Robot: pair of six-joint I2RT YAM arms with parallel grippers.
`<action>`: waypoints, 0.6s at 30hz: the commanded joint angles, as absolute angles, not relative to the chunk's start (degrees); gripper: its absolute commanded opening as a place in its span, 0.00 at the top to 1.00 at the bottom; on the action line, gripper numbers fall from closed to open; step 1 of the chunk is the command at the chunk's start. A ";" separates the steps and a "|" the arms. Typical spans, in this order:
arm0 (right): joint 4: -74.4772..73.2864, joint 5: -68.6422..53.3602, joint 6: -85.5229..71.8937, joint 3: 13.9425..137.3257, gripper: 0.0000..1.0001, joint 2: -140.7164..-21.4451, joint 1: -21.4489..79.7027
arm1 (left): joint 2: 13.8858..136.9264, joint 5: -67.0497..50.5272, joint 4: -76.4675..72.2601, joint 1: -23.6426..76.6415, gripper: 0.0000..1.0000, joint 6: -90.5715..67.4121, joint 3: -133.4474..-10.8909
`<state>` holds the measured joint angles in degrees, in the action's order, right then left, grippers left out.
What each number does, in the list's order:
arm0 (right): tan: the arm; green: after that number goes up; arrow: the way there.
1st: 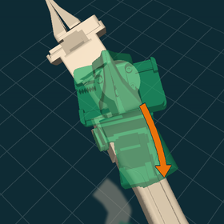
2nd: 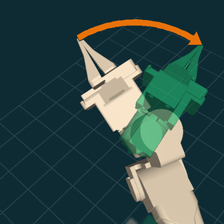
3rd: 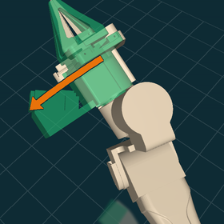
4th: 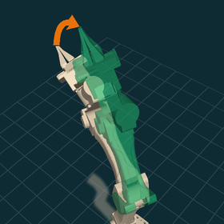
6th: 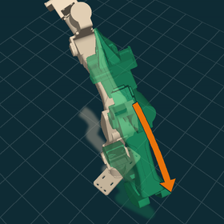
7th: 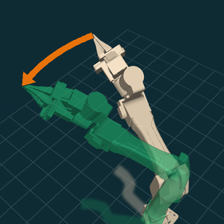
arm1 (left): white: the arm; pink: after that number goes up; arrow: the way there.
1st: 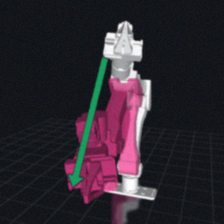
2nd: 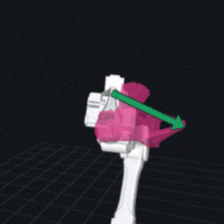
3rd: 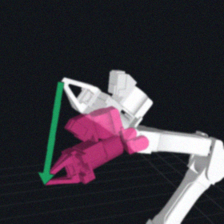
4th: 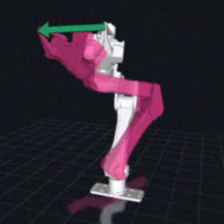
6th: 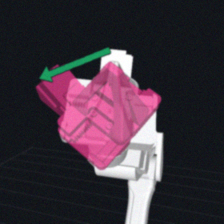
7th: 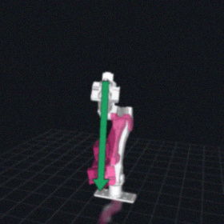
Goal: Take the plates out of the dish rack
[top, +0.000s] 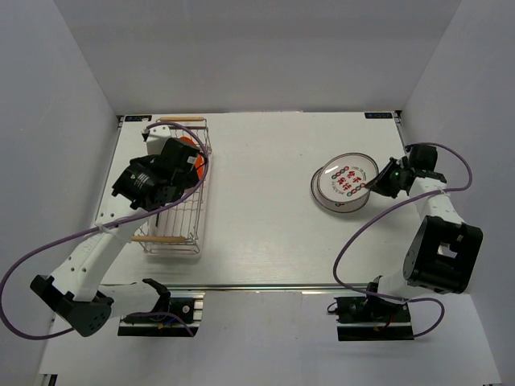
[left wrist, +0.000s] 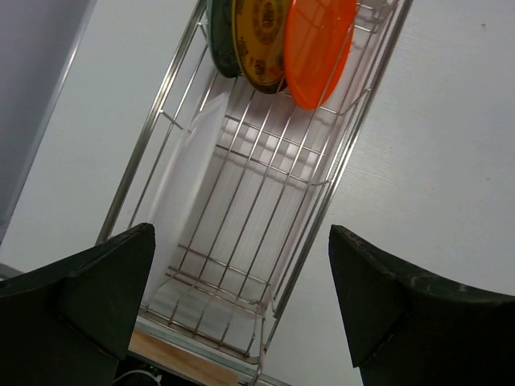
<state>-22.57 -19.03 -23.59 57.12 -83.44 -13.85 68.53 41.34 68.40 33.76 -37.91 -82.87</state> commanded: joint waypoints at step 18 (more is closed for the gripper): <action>-21.00 -18.28 -24.53 56.95 0.60 -91.67 -13.71 | 70.40 47.72 77.25 33.66 0.02 -42.01 -83.50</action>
<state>-21.32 -17.32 -25.30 56.45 -90.83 -13.96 70.76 45.80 75.75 33.76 -40.97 -82.87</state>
